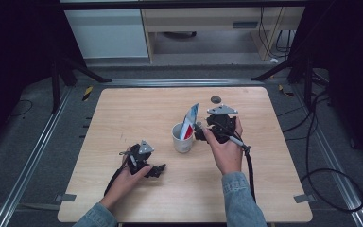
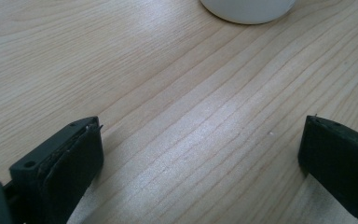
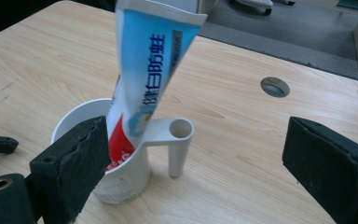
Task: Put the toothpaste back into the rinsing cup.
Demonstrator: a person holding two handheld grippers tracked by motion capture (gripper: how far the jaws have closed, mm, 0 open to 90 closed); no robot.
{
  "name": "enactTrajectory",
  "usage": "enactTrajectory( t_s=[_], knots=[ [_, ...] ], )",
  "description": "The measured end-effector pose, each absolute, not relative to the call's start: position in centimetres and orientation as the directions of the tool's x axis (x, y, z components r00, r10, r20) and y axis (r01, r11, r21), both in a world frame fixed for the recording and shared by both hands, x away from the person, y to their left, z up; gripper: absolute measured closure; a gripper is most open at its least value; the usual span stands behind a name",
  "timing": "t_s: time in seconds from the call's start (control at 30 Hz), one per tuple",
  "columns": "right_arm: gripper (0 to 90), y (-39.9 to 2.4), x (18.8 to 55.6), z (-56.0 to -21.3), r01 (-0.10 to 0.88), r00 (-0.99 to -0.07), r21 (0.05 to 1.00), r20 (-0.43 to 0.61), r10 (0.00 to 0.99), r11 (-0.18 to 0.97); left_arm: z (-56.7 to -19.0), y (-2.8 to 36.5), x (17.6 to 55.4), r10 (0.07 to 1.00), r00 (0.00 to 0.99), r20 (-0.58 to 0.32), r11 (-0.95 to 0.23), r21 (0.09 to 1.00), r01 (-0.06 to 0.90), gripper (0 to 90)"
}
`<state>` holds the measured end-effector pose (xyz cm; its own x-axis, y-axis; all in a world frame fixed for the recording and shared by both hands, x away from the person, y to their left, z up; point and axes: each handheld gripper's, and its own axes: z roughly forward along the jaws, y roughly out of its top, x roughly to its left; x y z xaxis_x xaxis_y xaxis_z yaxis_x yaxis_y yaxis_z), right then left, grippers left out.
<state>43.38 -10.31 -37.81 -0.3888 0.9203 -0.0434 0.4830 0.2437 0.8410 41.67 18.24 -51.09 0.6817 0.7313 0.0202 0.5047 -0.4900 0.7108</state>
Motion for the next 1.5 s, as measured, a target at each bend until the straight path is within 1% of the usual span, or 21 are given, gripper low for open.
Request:
enactTrajectory(
  t_s=[0.3, 0.53, 0.93, 1.1, 1.2, 1.27, 1.37, 1.5],
  knots=[
    [7.5, -12.4, 42.9, -38.5, 0.503, -0.354, 0.834, -0.041, 0.934, 0.227, -51.1, 18.2, 41.6, 0.733, 0.68, 0.017, -0.487, 0.711, 0.507, 0.0],
    [8.3, -14.6, 42.6, -38.8, 0.52, -0.31, 0.834, -0.013, 0.951, 0.181, -51.1, 18.2, 41.7, 0.732, 0.681, 0.018, -0.489, 0.709, 0.507, 0.0],
    [10.8, -17.0, 41.8, -39.4, 0.541, -0.292, 0.817, -0.04, 0.956, 0.2, -51.1, 18.2, 41.7, 0.732, 0.681, 0.019, -0.49, 0.709, 0.507, 0.0],
    [13.5, -18.0, 41.5, -39.8, 0.557, -0.28, 0.805, -0.052, 0.959, 0.206, -51.1, 18.2, 41.6, 0.732, 0.681, 0.019, -0.49, 0.709, 0.507, 0.0],
    [20.8, -18.5, 41.4, -40.1, 0.57, -0.287, 0.794, -0.048, 0.957, 0.211, -51.1, 18.2, 41.6, 0.732, 0.681, 0.019, -0.49, 0.709, 0.507, 0.0],
    [23.8, -18.8, 41.2, -40.4, 0.575, -0.292, 0.791, -0.041, 0.955, 0.21, -51.1, 18.2, 41.6, 0.732, 0.681, 0.019, -0.49, 0.709, 0.507, 0.0],
    [25.7, -19.0, 41.1, -40.7, 0.579, -0.3, 0.783, -0.055, 0.952, 0.228, -51.1, 18.2, 41.6, 0.732, 0.681, 0.019, -0.49, 0.709, 0.507, 0.0],
    [27.3, -19.4, 41.0, -41.4, 0.589, -0.306, 0.776, -0.046, 0.951, 0.227, -51.1, 18.2, 41.6, 0.732, 0.681, 0.019, -0.49, 0.709, 0.507, 0.0]
  ],
)
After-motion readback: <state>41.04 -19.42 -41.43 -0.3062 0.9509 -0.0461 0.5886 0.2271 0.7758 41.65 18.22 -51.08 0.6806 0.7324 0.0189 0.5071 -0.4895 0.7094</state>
